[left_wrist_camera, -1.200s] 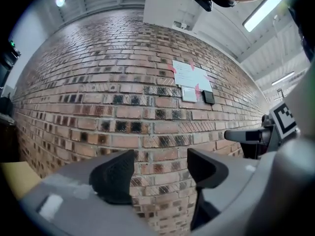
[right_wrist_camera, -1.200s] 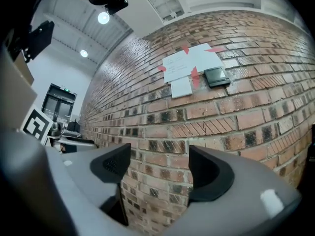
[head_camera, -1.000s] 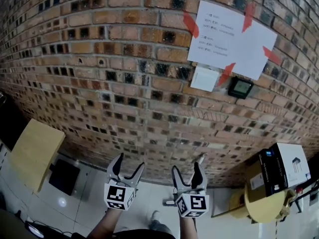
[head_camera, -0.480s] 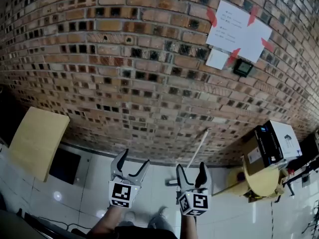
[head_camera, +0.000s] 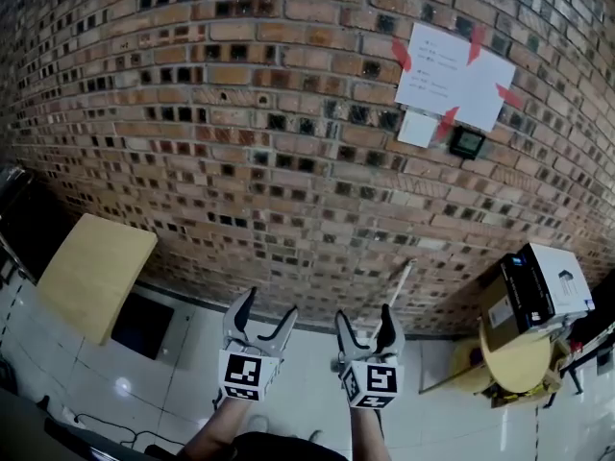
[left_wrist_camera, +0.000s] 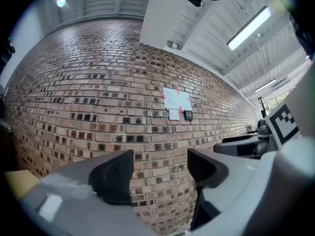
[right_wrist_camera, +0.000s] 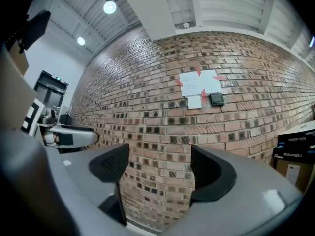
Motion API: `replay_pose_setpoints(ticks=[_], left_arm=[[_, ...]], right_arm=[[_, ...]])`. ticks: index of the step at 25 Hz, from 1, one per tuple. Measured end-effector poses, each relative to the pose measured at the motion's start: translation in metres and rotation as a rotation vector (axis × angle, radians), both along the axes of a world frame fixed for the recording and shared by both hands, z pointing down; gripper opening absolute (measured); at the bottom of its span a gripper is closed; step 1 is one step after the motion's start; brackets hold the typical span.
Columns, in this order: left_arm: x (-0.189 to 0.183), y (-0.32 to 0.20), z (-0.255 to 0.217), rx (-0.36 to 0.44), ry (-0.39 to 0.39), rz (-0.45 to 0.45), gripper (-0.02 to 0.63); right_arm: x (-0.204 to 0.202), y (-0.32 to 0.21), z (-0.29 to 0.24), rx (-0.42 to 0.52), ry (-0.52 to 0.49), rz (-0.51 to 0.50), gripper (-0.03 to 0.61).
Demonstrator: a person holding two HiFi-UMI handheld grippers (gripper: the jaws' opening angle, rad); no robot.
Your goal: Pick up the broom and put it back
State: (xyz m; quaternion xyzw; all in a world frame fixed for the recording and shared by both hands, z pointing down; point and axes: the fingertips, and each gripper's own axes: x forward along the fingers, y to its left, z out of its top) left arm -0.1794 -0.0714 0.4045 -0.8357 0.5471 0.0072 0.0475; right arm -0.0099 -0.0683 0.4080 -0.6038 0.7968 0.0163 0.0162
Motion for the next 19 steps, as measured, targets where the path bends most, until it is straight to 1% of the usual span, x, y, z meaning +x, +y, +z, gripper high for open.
replay_pose_setpoints(ticks=[3, 7, 13, 16, 17, 19], left_arm=[[0.01, 0.006, 0.006, -0.013, -0.003, -0.01, 0.348], [0.021, 0.01, 0.003, -0.002, 0.009, -0.024, 0.348], [0.024, 0.013, 0.001, -0.003, 0.021, -0.049, 0.347], [0.022, 0.013, 0.0, 0.006, 0.023, -0.071, 0.34], [0.022, 0.014, -0.001, 0.007, 0.027, -0.076, 0.327], [0.023, 0.014, -0.003, 0.008, 0.038, -0.081, 0.327]], right_arm=[[0.006, 0.01, 0.004, -0.007, 0.009, -0.017, 0.388], [0.015, 0.01, 0.007, -0.017, 0.012, -0.041, 0.388], [0.019, 0.01, 0.003, -0.001, 0.007, -0.063, 0.388], [0.026, 0.009, 0.002, -0.004, 0.005, -0.046, 0.388], [0.03, 0.009, 0.002, -0.005, 0.002, -0.032, 0.388], [0.039, 0.008, -0.001, -0.003, -0.005, 0.001, 0.388]])
